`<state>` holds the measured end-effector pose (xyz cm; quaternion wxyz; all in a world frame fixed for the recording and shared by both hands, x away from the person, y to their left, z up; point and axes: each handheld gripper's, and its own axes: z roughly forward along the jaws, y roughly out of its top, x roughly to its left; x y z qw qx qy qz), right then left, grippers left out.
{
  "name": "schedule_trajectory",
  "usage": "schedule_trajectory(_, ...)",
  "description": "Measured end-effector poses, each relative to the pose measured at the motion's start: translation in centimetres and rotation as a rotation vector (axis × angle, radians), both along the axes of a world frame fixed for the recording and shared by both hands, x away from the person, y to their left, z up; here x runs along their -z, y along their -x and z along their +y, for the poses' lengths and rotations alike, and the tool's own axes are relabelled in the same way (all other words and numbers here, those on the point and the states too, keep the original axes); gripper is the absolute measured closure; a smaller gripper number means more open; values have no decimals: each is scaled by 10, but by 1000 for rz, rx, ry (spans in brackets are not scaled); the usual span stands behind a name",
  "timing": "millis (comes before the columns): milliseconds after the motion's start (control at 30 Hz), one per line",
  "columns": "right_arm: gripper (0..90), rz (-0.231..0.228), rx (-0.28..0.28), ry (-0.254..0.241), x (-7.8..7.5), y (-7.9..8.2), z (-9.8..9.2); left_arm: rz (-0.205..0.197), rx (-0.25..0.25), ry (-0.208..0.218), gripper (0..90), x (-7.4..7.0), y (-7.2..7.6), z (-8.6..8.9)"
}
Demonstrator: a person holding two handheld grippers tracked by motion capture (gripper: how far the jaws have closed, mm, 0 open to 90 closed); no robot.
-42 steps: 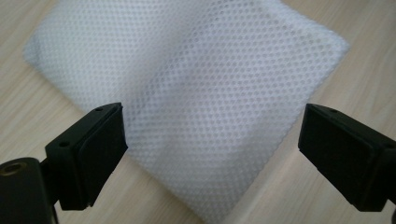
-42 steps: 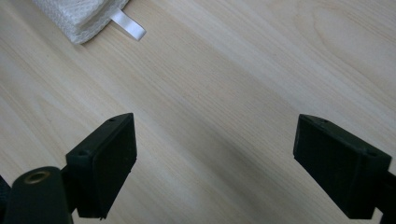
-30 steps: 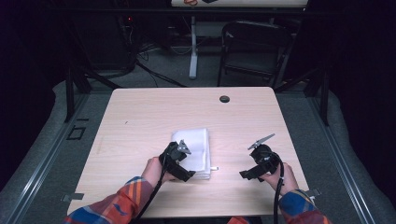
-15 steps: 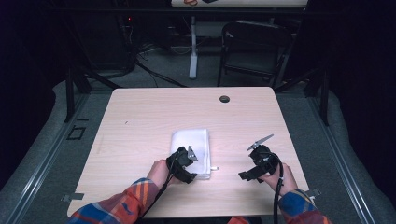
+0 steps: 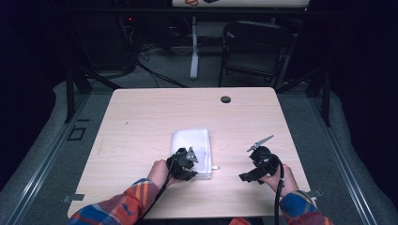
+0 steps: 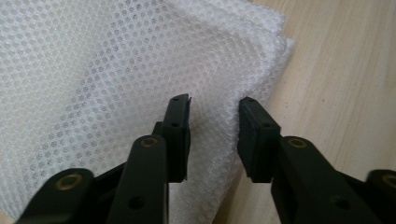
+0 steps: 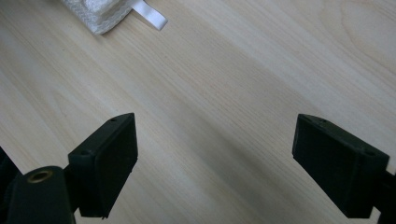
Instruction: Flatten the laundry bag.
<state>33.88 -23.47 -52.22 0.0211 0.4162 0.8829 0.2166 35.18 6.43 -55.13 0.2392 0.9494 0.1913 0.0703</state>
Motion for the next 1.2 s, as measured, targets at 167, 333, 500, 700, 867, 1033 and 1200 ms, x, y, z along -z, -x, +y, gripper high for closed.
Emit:
schedule_trajectory(167, 145, 6, -5, -26, 1, 0, 2, 24, 1, 35, 731, 0, -2, 3)
schedule_trajectory(333, 147, 2, -7, -5, 0, 0, 2, 30, 5, 44, 745, -1, -2, 4)
schedule_trajectory(500, 148, 4, -5, -12, 0, 1, 3, 42, 9, 47, 746, -2, -3, 5)
schedule_trajectory(700, 149, 1, -10, -4, 0, 1, 4, 53, 18, 55, 742, -3, -4, 6)
schedule_trajectory(867, 149, 1, -12, -3, 1, 0, 4, 62, 17, 79, 752, -4, -5, 8)
schedule_trajectory(1033, 150, 3, -13, -4, 1, 0, 4, 78, 27, 75, 727, -3, -5, 7)
schedule_trajectory(1200, 151, 6, -14, -1, 1, 0, 4, 82, 33, 71, 702, -5, -5, 7)
